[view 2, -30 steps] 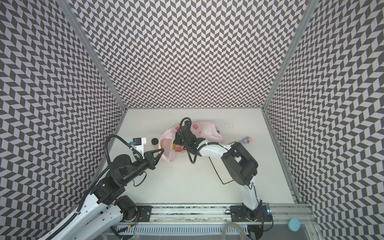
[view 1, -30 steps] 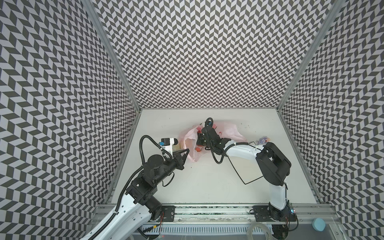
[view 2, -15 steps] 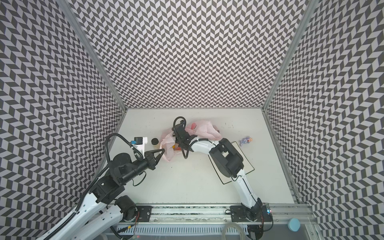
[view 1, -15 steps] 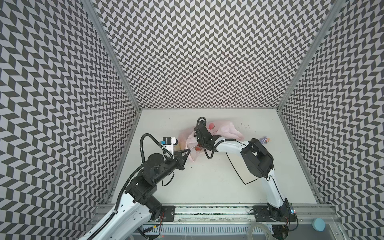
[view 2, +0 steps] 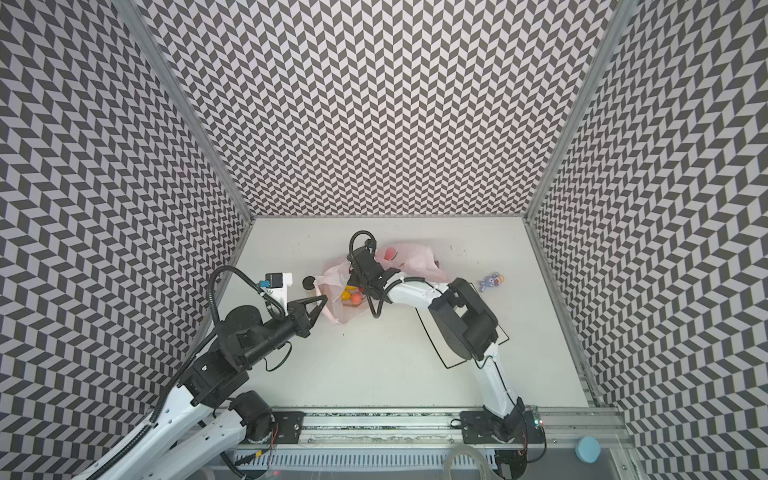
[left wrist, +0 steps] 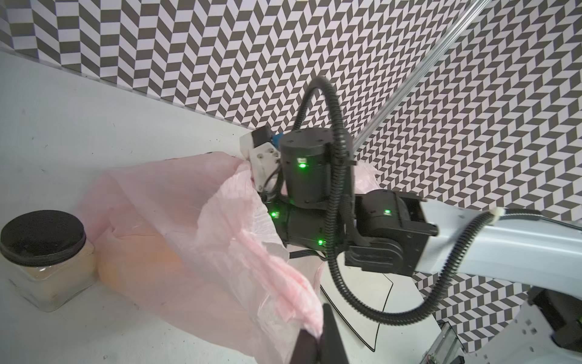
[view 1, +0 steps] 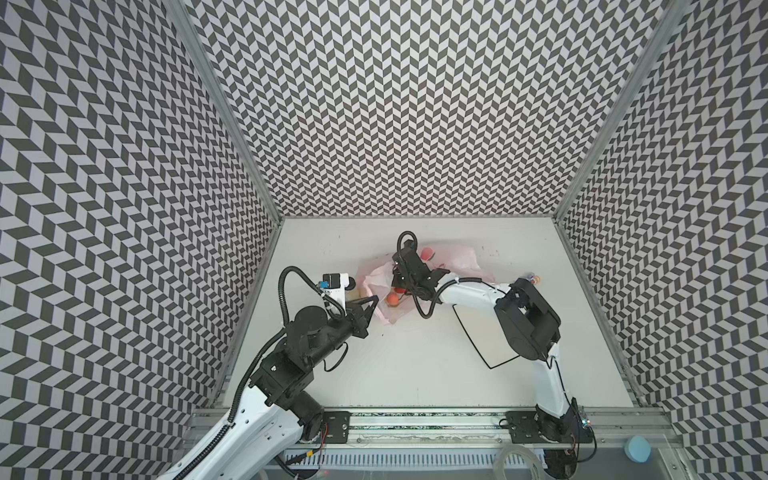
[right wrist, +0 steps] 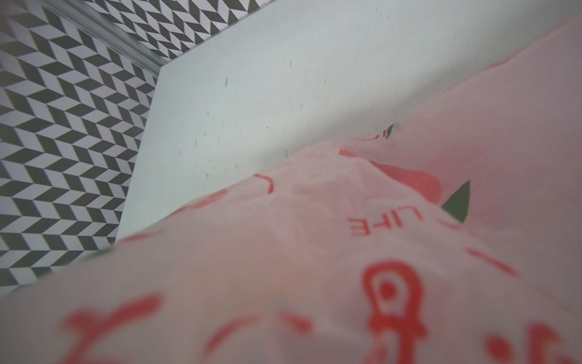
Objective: Take the fake fruits out of the plastic bag
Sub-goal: 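Reach the right gripper into the bag and grasp the yellow lemon, then carry the yellow lemon to the white plate and open the right gripper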
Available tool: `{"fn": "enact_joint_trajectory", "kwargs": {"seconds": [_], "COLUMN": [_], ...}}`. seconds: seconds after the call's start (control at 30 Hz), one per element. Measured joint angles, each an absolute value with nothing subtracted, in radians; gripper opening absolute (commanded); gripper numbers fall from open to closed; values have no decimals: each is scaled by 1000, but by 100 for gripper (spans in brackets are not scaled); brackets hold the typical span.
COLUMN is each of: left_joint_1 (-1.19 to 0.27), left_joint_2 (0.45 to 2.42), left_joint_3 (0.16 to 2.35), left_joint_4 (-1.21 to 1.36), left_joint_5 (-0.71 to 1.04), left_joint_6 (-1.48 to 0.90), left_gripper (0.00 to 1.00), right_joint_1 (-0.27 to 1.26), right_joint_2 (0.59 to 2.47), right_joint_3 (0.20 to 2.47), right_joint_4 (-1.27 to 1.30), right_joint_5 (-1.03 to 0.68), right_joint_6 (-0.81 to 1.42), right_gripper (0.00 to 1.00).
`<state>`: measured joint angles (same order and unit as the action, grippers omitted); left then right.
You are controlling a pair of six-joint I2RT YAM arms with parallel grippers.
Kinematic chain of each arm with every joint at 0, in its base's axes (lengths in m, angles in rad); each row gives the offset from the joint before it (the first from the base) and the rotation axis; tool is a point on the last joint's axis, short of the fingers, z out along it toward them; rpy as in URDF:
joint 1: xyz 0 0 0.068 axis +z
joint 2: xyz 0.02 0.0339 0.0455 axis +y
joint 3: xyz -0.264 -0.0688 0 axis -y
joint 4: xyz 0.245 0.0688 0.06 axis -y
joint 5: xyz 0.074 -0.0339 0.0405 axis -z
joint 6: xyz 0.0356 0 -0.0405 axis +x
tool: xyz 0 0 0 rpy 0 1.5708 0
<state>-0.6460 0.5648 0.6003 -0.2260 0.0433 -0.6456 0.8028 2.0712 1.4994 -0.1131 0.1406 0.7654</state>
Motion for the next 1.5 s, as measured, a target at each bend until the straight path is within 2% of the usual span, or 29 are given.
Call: {"fn": "enact_joint_trajectory", "kwargs": {"seconds": [0.5, 0.8, 0.97, 1.17, 1.3, 1.5], "left_joint_1": [-646, -648, -648, -648, -648, -648], "left_joint_2": [582, 603, 616, 629, 629, 626], "left_joint_3": [573, 566, 566, 566, 566, 566], "left_joint_4": [-149, -112, -93, -80, -75, -76], "left_joint_5": [21, 15, 12, 12, 12, 12], "left_joint_6": [-672, -670, -659, -646, -637, -619], "left_gripper": [0, 0, 0, 0, 0, 0], "right_joint_1": [803, 803, 803, 801, 765, 604], "right_joint_2": [1471, 1046, 867, 811, 838, 938], "right_joint_3": [1130, 1009, 912, 780, 690, 586], "right_joint_4": [-185, -423, -618, -780, -749, -604], "right_joint_5": [8, 20, 105, 268, 347, 391], "right_joint_6": [611, 581, 642, 773, 836, 857], "right_gripper": [16, 16, 16, 14, 16, 18]}}
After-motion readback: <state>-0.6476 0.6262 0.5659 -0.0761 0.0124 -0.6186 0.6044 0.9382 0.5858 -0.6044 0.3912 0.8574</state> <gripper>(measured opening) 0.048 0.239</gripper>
